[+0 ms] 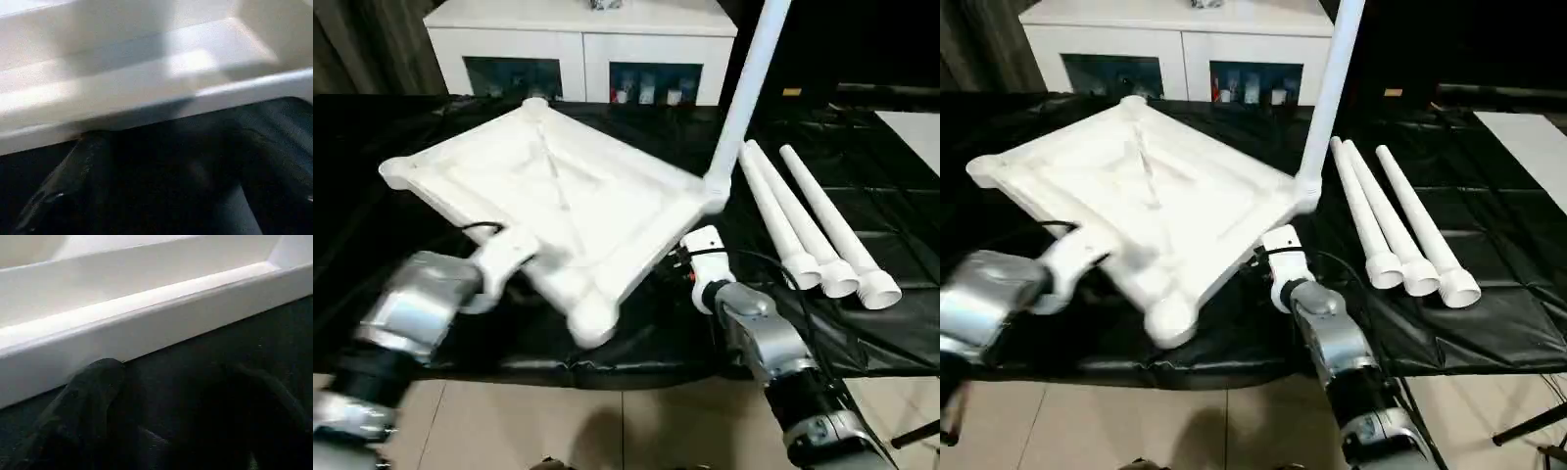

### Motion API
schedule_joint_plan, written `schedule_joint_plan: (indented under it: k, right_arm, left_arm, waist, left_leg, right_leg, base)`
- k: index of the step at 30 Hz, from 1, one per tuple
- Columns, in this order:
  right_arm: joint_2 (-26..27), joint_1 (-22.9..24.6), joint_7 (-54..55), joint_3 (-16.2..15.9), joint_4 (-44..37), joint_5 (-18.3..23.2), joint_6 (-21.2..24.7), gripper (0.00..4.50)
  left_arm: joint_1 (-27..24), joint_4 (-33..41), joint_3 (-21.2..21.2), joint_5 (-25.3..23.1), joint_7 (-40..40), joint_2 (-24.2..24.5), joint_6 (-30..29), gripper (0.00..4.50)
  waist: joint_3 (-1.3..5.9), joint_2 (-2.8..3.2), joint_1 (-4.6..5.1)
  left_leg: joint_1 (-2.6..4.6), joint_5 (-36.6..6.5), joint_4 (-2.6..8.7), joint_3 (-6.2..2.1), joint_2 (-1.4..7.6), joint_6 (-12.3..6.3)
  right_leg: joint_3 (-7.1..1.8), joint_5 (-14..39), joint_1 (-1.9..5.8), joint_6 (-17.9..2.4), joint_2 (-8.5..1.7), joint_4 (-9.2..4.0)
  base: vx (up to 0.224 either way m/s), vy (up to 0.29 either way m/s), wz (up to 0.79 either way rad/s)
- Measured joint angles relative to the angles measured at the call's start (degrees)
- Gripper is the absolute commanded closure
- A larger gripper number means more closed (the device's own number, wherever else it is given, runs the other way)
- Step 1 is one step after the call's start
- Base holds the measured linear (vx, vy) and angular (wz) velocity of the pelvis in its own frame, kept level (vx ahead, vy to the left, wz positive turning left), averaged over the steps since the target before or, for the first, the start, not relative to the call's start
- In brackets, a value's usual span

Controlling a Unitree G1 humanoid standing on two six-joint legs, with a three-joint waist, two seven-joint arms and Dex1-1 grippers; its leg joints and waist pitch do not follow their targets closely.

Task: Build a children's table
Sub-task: Rotate table base, then pick table leg

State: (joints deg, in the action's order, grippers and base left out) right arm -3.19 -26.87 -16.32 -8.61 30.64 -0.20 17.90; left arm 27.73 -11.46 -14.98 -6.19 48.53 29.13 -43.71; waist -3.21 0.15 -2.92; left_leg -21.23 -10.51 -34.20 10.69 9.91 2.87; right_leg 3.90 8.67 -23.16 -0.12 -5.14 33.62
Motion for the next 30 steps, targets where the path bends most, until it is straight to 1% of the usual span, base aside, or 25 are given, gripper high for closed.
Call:
schedule_joint_plan:
  k: [1,2,4,5,8,10,11,13,15,16,17,18,20,21,23,25,27,30]
  right_arm:
    - [0.14,-0.04,-0.31,-0.02,0.1,0.0,-0.02,0.64]
    - [0.33,-0.11,-0.56,-0.12,0.34,0.0,-0.45,0.64]
    - [0.6,-0.59,-1.01,-0.27,1.07,0.0,-1.21,0.64]
    - [0.85,-0.76,-0.99,-0.27,1.23,-0.03,-2.06,0.64]
    - [0.65,-1.42,0.35,0.36,1.27,-0.23,-3.25,0.64]
    - [0.12,-1.46,2.6,1.6,1.26,-0.48,-3.52,0.64]
    - [-0.43,-1.46,3.82,2.17,1.11,-0.67,-3.54,0.64]
    - [-1.18,-1.46,4.84,2.88,0.44,-0.7,-3.31,0.64]
    - [-2.32,-1.42,5.18,3.42,-3.18,-0.76,-1.35,0.64]
    - [-2.88,-1.49,5.24,3.8,-4.71,-0.81,-0.54,0.47]
    - [-4.25,-1.9,5.24,3.84,-6.56,-1.1,1.91,0.37]
    - [-5.34,-2.25,5.25,4.33,-7.29,-1.37,3.35,0.37]
    - [-7.81,-3.45,5.34,6.65,-7.52,-1.44,6.58,0.18]
    - [-8.94,-4.54,5.8,7.83,-6.66,-1.34,7.55,0.08]
    - [-11.22,-7.38,6.99,10.34,-4.46,-1.28,8.9,0.08]
    - [-12.61,-10.15,7.74,11.49,-2.17,-0.63,9.32,0.08]
    - [-13.5,-13.33,8.1,11.89,1.13,-0.1,9.48,0.08]
    - [-15.81,-17.29,7.52,13.18,7.31,0.56,11.59,0.08]
  left_arm:
    - [0.19,-0.17,0.02,0.03,-0.92,-0.74,0.18,0.18]
    - [0.72,-0.89,0.2,0.33,-2.46,-2.99,0.74,0.09]
    - [1.91,-2.35,0.73,0.85,-4.97,-6.29,1.91,0.09]
    - [2.7,-3.43,1.4,1.34,-6.41,-8.76,3.1,0.09]
    - [4.17,-5.85,1.5,1.46,-8.69,-11.37,6.75,0.09]
    - [4.5,-8.02,1.47,1.4,-11.03,-13.93,10.06,0.09]
    - [4.68,-8.7,1.39,1.35,-12.09,-14.95,10.91,0.09]
    - [5.15,-8.73,0.92,1.22,-12.6,-15.42,11.19,0.09]
    - [5.91,-8.21,0.18,1.17,-12.12,-15.43,11.23,0.09]
    - [5.94,-7.77,0.14,1.18,-11.75,-15.24,11.32,0.03]
    - [5.84,-6.66,-0.4,1.36,-10.11,-14.18,11.77,0.0]
    - [5.73,-5.75,-0.86,1.56,-8.68,-13.03,12.17,0.0]
    - [4.53,-3.02,-1.16,2.49,-4.65,-9.83,12.91,0.0]
    - [3.88,-2.27,-1.08,2.97,-3.1,-8.63,12.95,0.0]
    - [3.09,-1.79,-1.06,4.01,-0.5,-6.92,13.02,0.0]
    - [2.98,-1.58,-1.04,4.85,1.28,-6.14,13.03,0.0]
    - [2.95,-0.68,-0.95,5.8,2.94,-5.36,13.79,0.0]
    - [2.9,3.21,-0.31,9.1,6.94,-4.26,14.54,0.0]
  waist:
    - [0.0,0.0,0.01]
    - [-0.01,-0.01,-0.04]
    - [-0.03,-0.04,-0.15]
    - [-0.03,-0.04,-0.28]
    - [-0.04,-0.04,-0.25]
    - [-0.04,-0.03,-0.33]
    - [-0.07,0.02,-0.31]
    - [-0.11,0.09,-0.18]
    - [-0.12,0.16,-0.09]
    - [-0.08,0.2,-0.09]
    - [-0.08,0.29,-0.05]
    - [-0.08,0.33,0.0]
    - [-0.06,0.45,0.2]
    - [-0.08,0.53,0.35]
    - [-0.11,0.58,0.59]
    - [-0.11,0.58,0.77]
    - [-0.11,0.57,0.9]
    - [-0.11,0.56,0.89]
  left_leg:
    - [-0.01,0.0,0.0,0.0,0.0,0.0]
    - [-0.01,0.0,0.0,-0.01,0.01,0.0]
    - [-0.09,0.0,0.0,-0.01,0.01,-0.01]
    - [-0.1,0.01,-0.01,0.0,0.0,-0.01]
    - [-0.16,0.01,-0.02,0.0,0.0,-0.02]
    - [-0.24,0.01,-0.02,0.0,0.0,-0.02]
    - [-0.26,0.01,-0.02,0.0,0.0,-0.02]
    - [-0.32,0.02,-0.02,0.01,0.0,-0.03]
    - [-0.37,0.02,0.0,0.01,0.02,-0.03]
    - [-0.36,0.02,0.0,0.0,0.04,-0.03]
    - [-0.36,0.02,0.0,0.0,0.05,-0.04]
    - [-0.36,0.02,0.0,0.0,0.06,-0.04]
    - [-0.35,0.02,-0.01,0.0,0.07,-0.04]
    - [-0.34,0.02,-0.02,0.02,0.07,-0.04]
    - [-0.35,0.02,-0.02,0.07,0.06,-0.04]
    - [-0.34,0.02,-0.03,0.08,0.06,-0.03]
    - [-0.27,0.01,-0.05,0.09,0.06,-0.03]
    - [-0.24,0.01,-0.05,0.1,0.06,-0.02]
  right_leg:
    - [0.01,0.01,-0.01,0.02,0.0,0.0]
    - [0.01,0.01,0.0,0.02,0.0,0.0]
    - [0.01,0.02,-0.02,0.03,0.0,0.0]
    - [0.0,0.02,-0.01,0.03,-0.01,-0.01]
    - [0.01,0.02,-0.03,0.04,-0.01,-0.06]
    - [0.01,0.03,-0.04,0.05,-0.01,-0.07]
    - [0.01,0.0,-0.07,0.0,-0.01,-0.07]
    - [0.02,-0.14,-0.11,-0.22,-0.01,-0.06]
    - [0.03,-0.16,-0.19,-0.24,0.0,-0.02]
    - [0.03,-0.13,-0.19,-0.19,0.01,0.0]
    - [0.03,-0.1,-0.2,-0.15,0.04,0.01]
    - [0.02,-0.08,-0.2,-0.13,0.06,-0.01]
    - [0.0,-0.01,-0.21,-0.04,0.07,0.0]
    - [-0.01,0.02,-0.21,-0.04,0.06,0.03]
    - [-0.04,0.02,-0.25,-0.04,0.06,0.06]
    - [-0.04,0.02,-0.28,-0.04,0.05,0.16]
    - [-0.05,0.03,-0.29,-0.04,0.04,0.34]
    - [-0.05,0.03,-0.3,-0.04,0.02,0.43]
  base:
    - [0.0,0.0,0.0]
    - [0.0,0.0,0.0]
    - [0.0,0.0,0.0]
    - [0.0,0.0,0.0]
    - [0.0,0.0,0.0]
    - [0.0,0.0,0.0]
    - [0.0,0.0,0.0]
    - [0.0,0.0,0.0]
    - [0.0,0.0,0.0]
    - [0.0,0.0,0.0]
    - [0.0,0.0,0.0]
    - [0.0,0.0,0.0]
    - [0.0,0.0,0.0]
    - [0.0,0.0,0.0]
    - [0.0,0.0,0.0]
    - [0.0,0.0,0.0]
    - [0.0,0.0,0.0]
    - [0.0,0.0,0.0]
